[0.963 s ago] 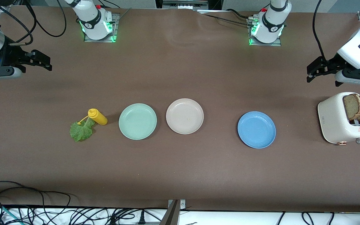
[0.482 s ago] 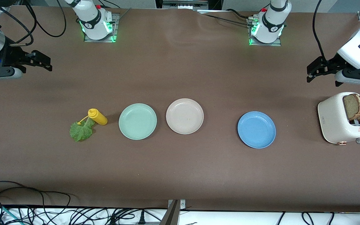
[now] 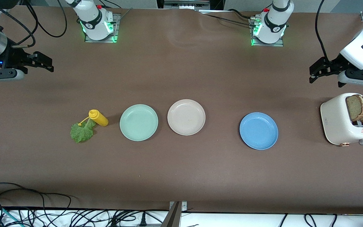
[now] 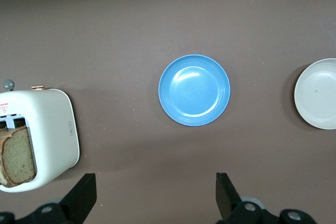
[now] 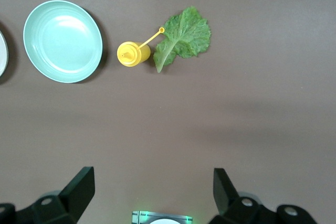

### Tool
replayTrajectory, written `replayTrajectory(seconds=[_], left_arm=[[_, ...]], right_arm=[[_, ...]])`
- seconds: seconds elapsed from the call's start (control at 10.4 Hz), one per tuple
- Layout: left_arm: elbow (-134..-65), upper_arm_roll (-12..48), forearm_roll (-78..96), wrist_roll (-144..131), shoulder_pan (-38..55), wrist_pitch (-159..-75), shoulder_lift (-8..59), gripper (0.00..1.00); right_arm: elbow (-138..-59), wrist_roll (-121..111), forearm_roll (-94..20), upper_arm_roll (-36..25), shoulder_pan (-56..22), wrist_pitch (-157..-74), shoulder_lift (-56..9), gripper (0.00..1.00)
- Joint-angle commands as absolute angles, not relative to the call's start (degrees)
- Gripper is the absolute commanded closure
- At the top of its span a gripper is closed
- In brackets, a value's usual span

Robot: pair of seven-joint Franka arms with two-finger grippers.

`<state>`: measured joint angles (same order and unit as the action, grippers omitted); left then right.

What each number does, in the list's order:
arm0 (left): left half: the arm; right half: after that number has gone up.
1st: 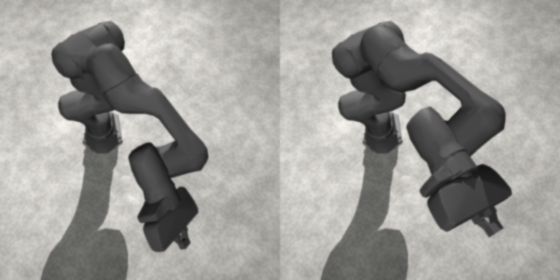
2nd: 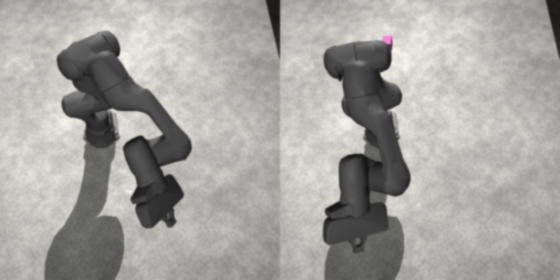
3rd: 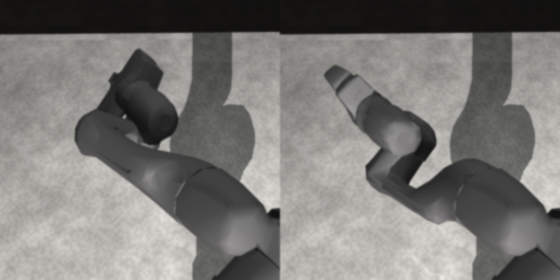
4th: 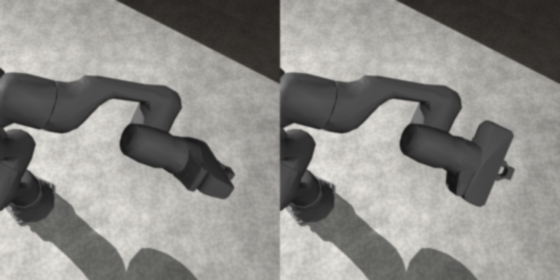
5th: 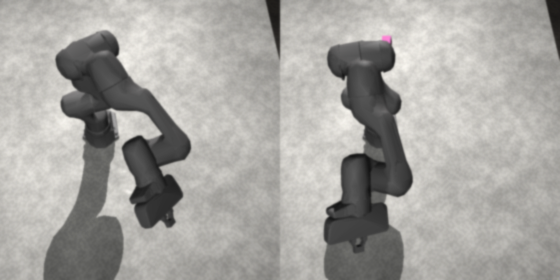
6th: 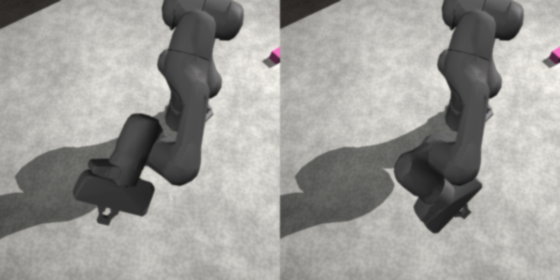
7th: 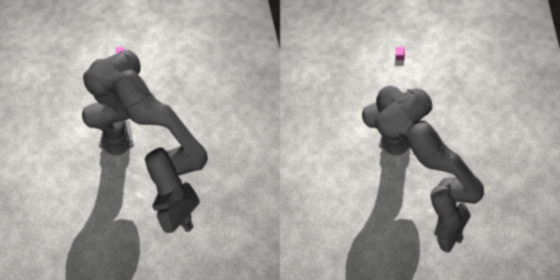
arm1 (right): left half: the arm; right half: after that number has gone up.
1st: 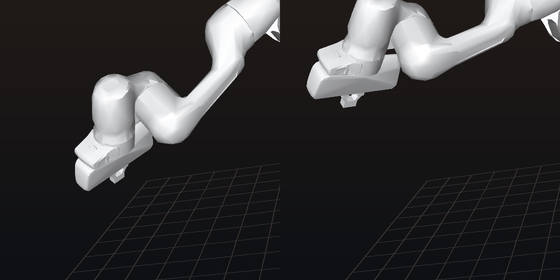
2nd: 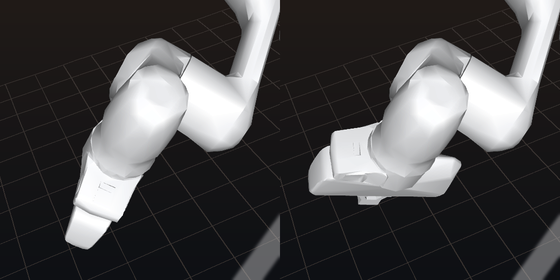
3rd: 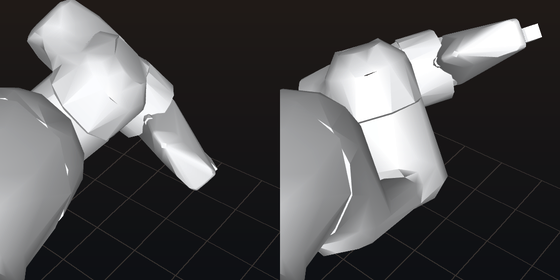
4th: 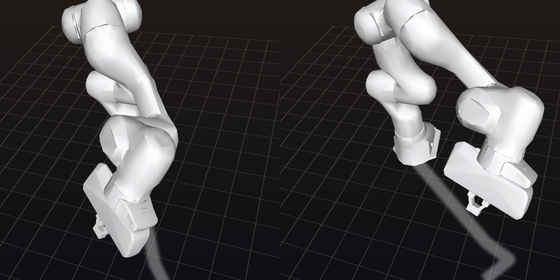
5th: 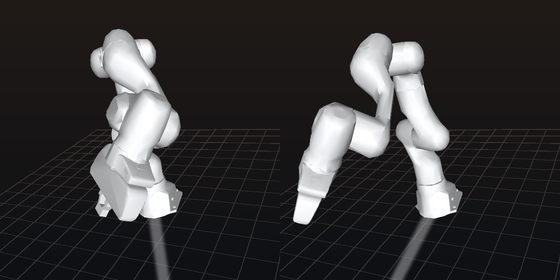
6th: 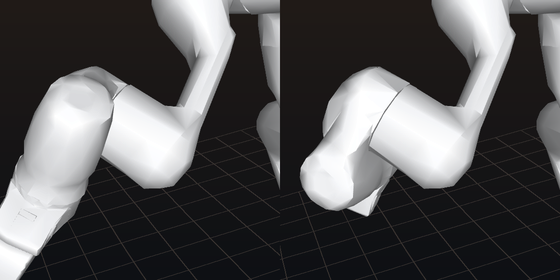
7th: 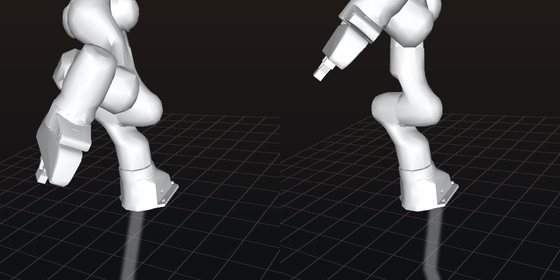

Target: Make sandwich on beige plate with both arms

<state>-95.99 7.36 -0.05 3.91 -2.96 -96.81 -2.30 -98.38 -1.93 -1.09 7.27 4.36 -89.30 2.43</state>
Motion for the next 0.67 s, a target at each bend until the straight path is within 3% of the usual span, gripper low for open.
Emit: replayTrajectory(seconds=[0.0, 0.58], left_arm=[[-95.9, 7.0, -0.6, 3.4, -2.5, -96.1, -2.9, 0.0], [-95.9, 6.9, -0.3, 3.4, -2.6, -96.1, -2.7, 0.0]], right_arm=[[-99.3, -1.1, -0.3, 7.4, 4.2, -89.8, 3.3, 0.0], [-99.3, -1.1, -0.4, 7.4, 4.2, -89.9, 3.2, 0.0]])
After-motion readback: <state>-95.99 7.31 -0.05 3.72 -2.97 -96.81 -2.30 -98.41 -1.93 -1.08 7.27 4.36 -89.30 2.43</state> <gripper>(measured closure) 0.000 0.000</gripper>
